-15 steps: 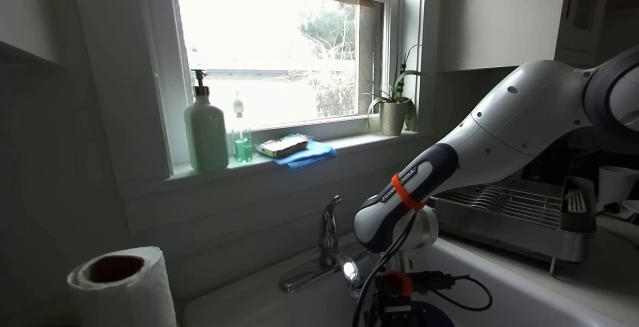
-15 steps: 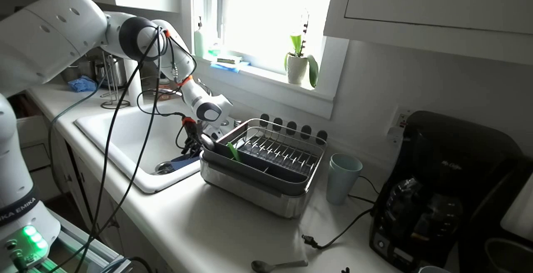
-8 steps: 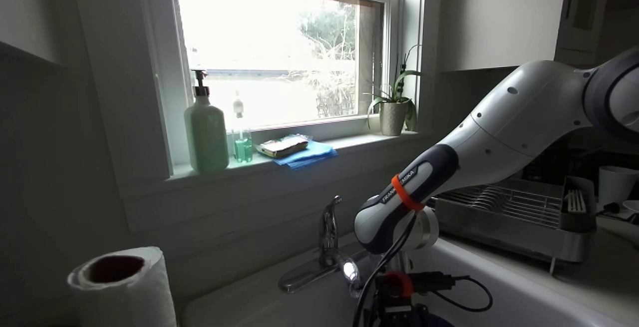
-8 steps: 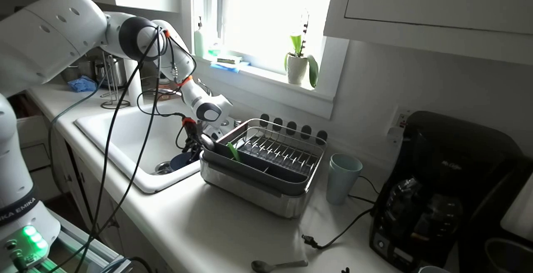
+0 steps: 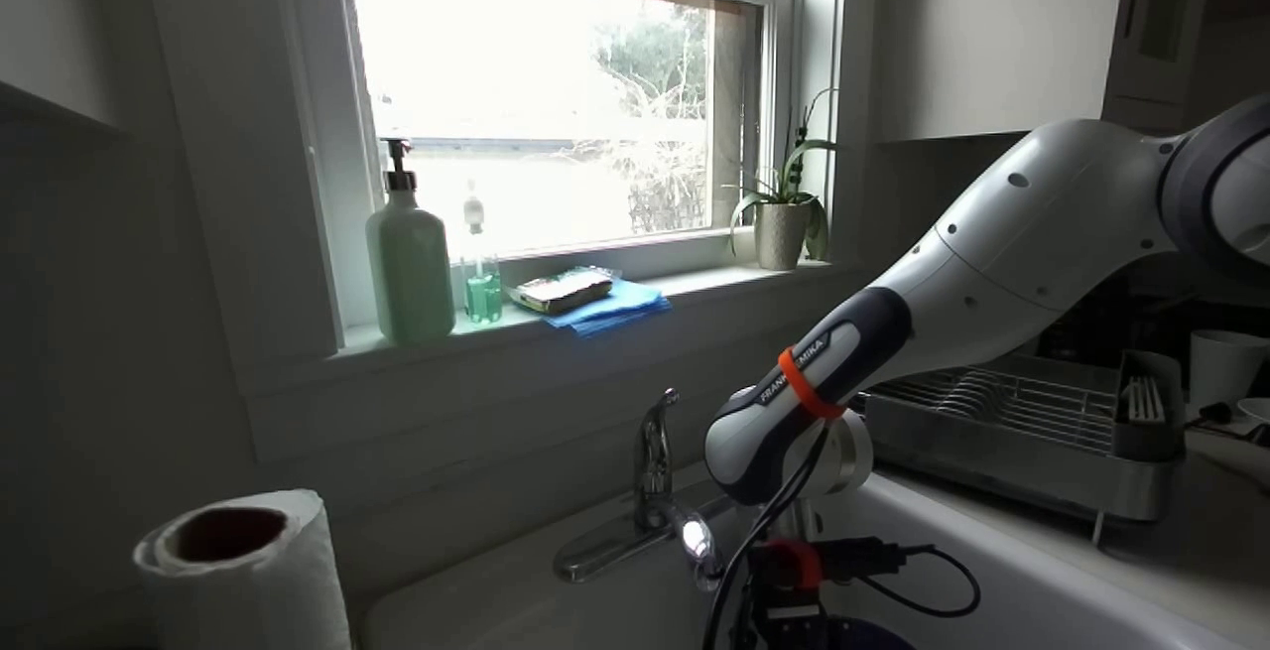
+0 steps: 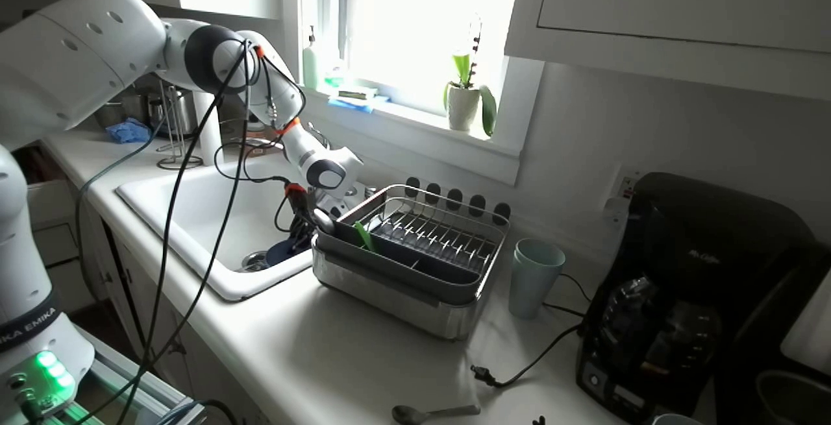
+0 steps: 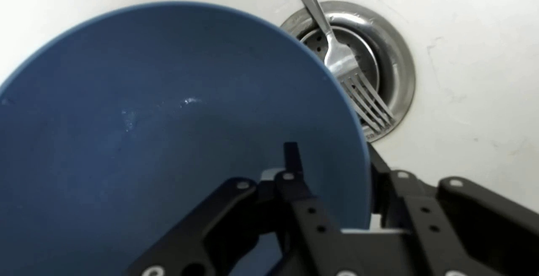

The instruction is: Pick up the silver fork and silver spoon together from the blue bowl and put them in the dish rack, pick up the blue bowl from the sink and put it in the dish rack

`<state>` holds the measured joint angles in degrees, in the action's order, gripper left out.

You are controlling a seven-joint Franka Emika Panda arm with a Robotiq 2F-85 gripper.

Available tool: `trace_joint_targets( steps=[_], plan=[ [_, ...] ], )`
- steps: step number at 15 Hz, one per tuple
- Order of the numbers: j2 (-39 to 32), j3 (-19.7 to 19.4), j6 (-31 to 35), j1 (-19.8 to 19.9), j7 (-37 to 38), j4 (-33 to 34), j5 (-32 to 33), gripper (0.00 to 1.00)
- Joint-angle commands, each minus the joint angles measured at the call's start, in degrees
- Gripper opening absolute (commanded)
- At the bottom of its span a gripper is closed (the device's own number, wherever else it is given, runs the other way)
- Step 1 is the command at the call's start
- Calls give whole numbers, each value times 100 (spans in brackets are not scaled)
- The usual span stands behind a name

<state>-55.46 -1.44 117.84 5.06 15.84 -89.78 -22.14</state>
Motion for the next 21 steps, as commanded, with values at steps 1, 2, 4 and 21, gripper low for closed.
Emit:
trace_joint_targets(
  steps=[1,2,4,21],
  plan=[
    [67,-66,-44,1,39,46,128,8],
    [80,-60,-119,18,9,46,136,2],
    [140,-40,-250,70,-79,25,135,0],
    [832,-203,-1623,-8,51,-102,353,1]
  ],
)
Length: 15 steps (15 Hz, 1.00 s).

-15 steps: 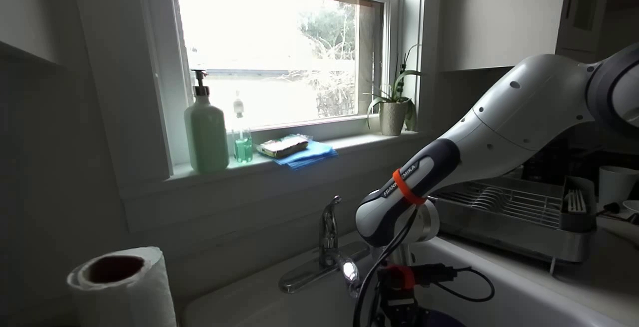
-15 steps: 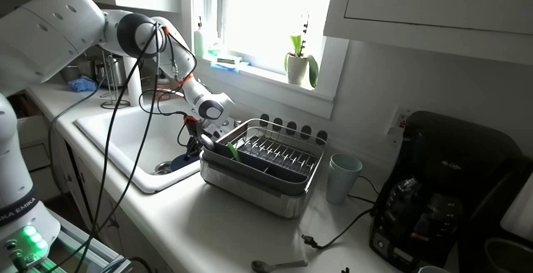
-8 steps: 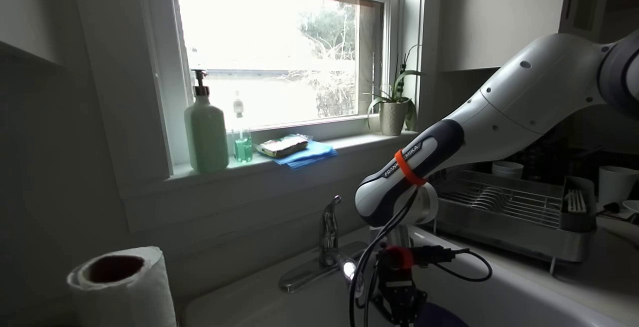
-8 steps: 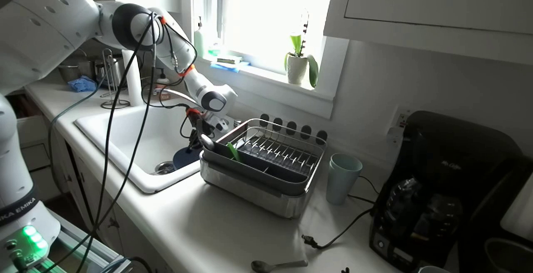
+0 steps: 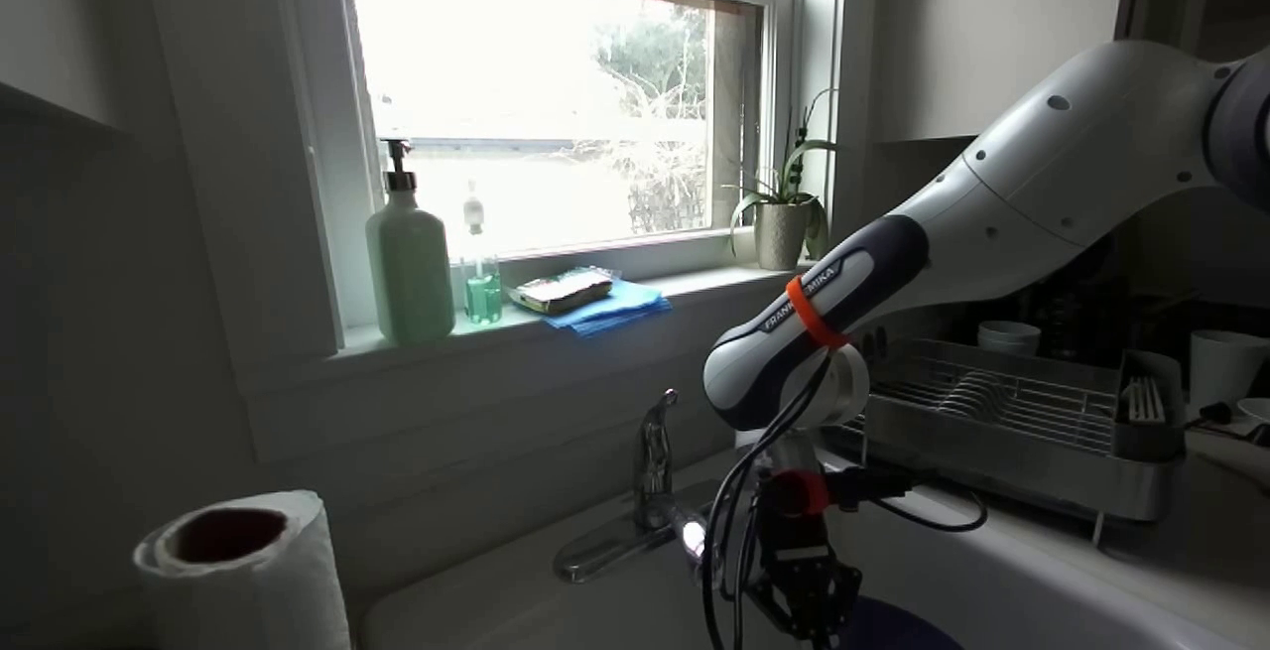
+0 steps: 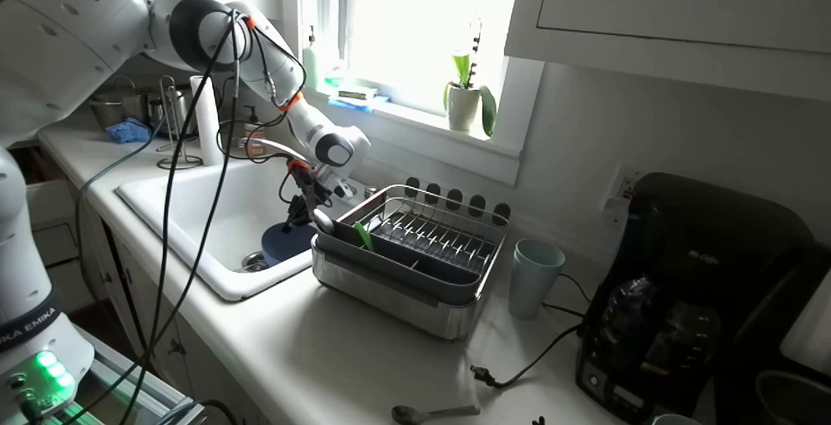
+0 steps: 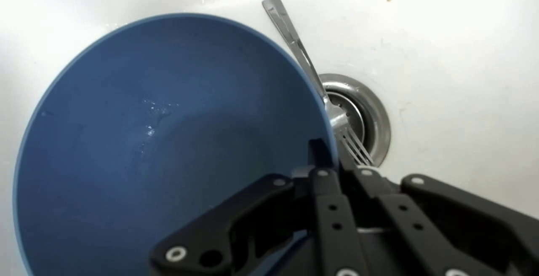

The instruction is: Pick up the silver fork and silver spoon together from the blue bowl and put them in the dish rack, pick up the blue bowl from the sink and put it in the dish rack

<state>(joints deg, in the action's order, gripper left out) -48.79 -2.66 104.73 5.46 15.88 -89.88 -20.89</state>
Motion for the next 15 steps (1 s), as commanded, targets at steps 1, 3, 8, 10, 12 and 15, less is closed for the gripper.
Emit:
trace_joint_targets(
  steps=[1,3,8,10,12,15],
  plan=[
    [180,-112,-366,-64,50,-100,304,1],
    [230,-160,-514,-99,55,-120,464,1],
    [490,-148,-907,-113,-94,-175,741,1],
    [654,-153,-1032,-126,-98,-215,782,1],
    [896,-153,-1119,-130,-60,-324,751,1],
    [1356,-162,-1214,-127,-1,-544,689,1]
  ],
)
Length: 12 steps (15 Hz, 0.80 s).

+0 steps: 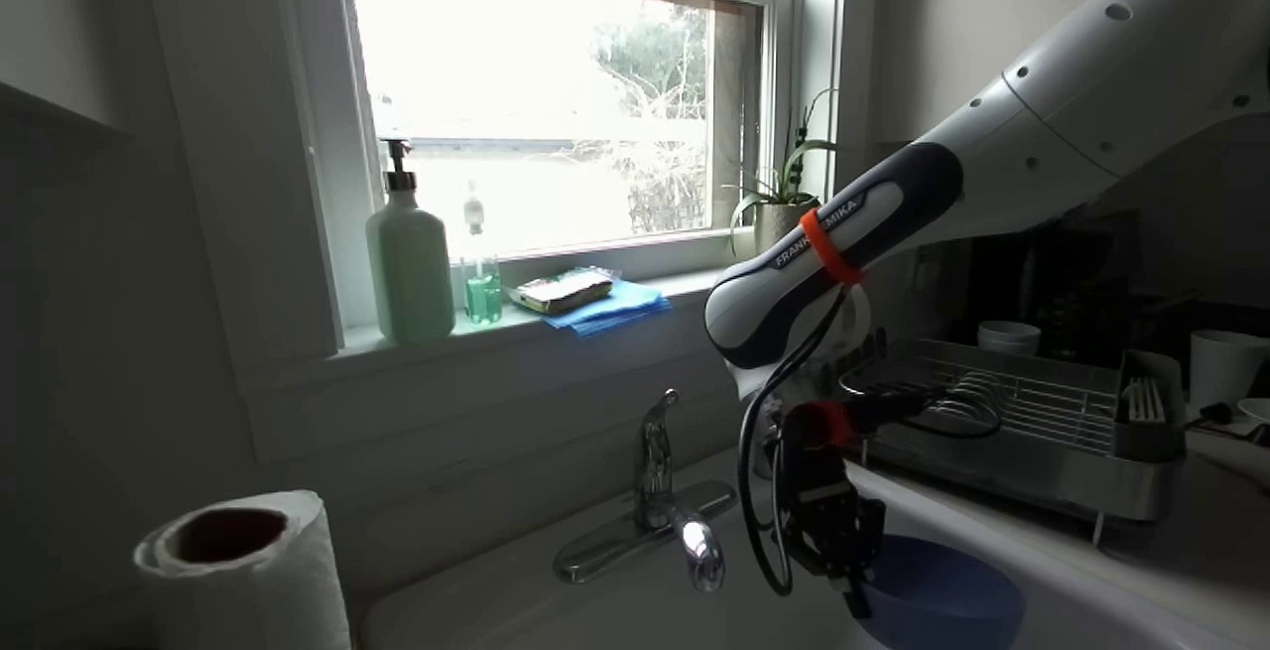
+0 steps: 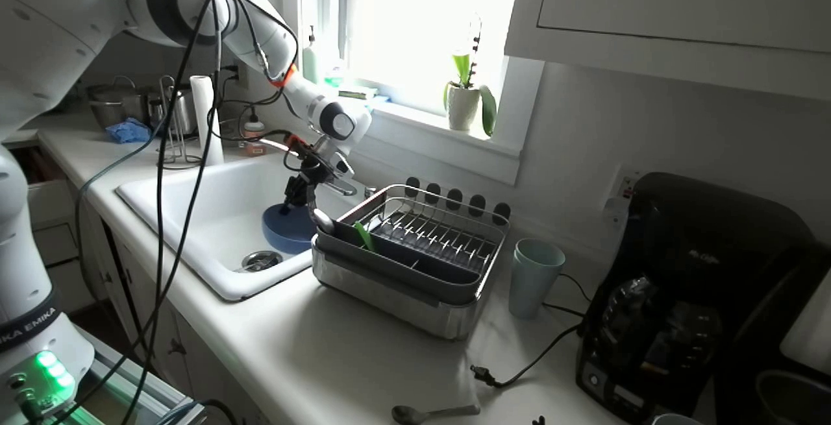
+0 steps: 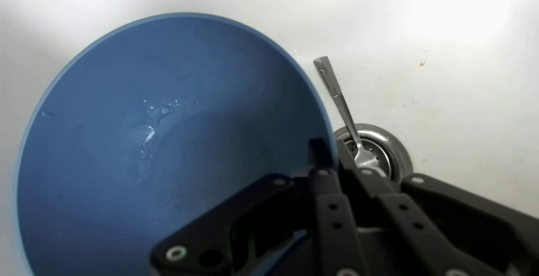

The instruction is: Pick up the silver fork and silver spoon together from the blue bowl and put them in the dish rack, pick up the blue bowl from the sink and put it in the dish rack

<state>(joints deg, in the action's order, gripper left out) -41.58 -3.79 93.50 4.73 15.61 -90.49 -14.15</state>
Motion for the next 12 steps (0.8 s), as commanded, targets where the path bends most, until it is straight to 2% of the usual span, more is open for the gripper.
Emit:
trace_joint_targets(
  steps=[1,3,4,5,8,10,12],
  plan=[
    [809,-49,-81,-46,-7,-605,9,1],
    [1195,-54,-88,-57,-1,-829,10,1],
    [621,-29,-96,-20,-9,-305,-11,1],
    [744,-30,-98,-20,-9,-360,-11,5],
    [693,-30,-90,-19,-10,-356,-11,5],
    [596,37,-120,48,-212,-318,-116,1],
    [867,17,27,38,-372,-485,-54,1]
  ],
)
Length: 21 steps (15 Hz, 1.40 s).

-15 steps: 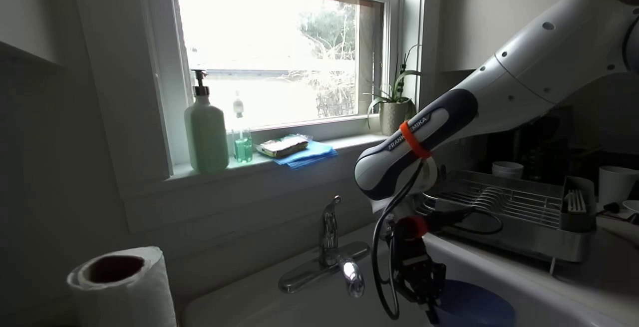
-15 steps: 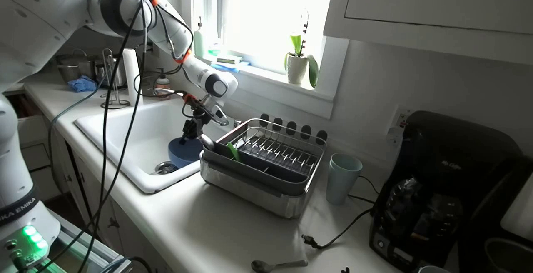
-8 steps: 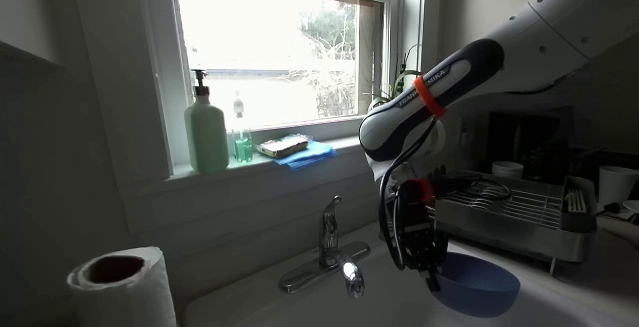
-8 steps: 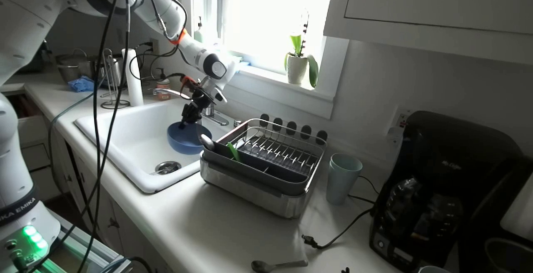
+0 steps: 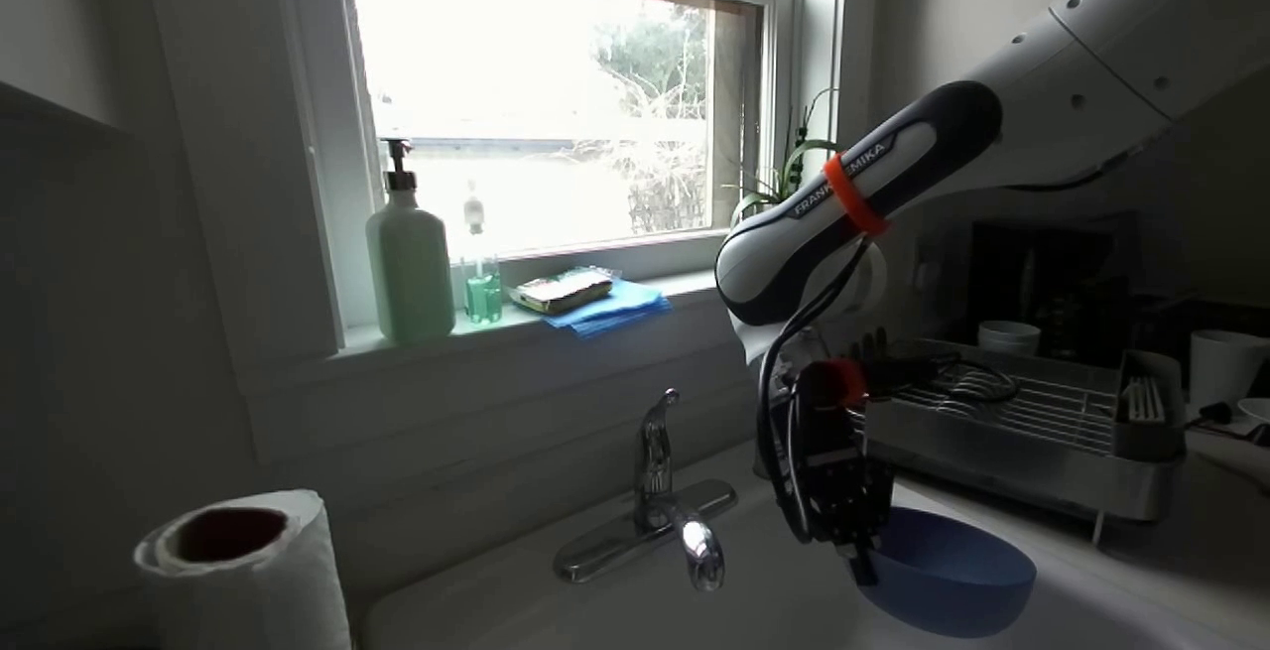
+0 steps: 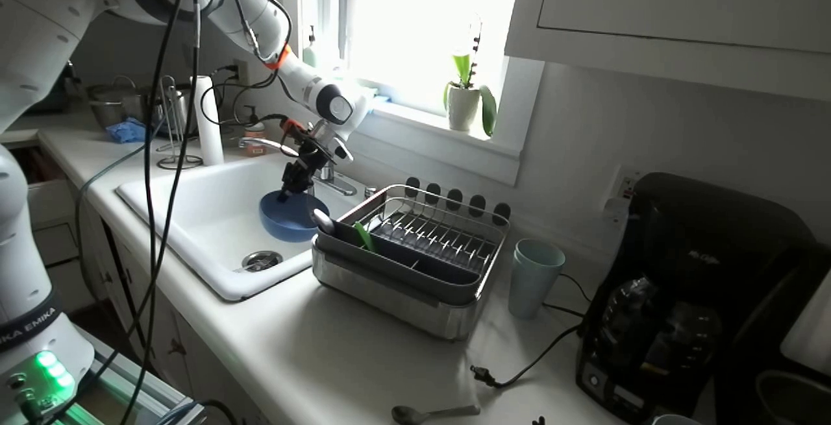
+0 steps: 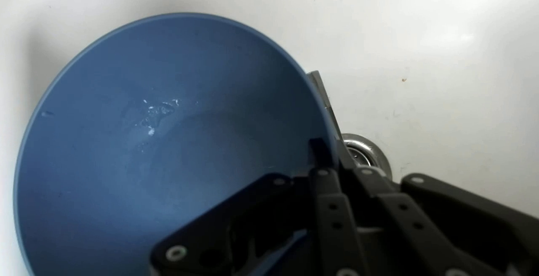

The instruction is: Pick up the silver fork and silver spoon together from the blue bowl and put them in the dish rack, pick up the blue bowl from the sink and put it in the dish rack

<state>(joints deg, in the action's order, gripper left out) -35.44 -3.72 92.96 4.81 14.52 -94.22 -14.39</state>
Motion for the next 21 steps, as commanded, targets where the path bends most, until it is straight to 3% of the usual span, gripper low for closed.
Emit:
trace_joint_targets(
  steps=[1,14,21],
  plan=[
    [358,-7,105,26,-315,-150,9,1],
    [1649,-230,-475,98,-564,-18,471,1],
    [1770,-485,-356,439,-1204,452,802,1]
  ],
)
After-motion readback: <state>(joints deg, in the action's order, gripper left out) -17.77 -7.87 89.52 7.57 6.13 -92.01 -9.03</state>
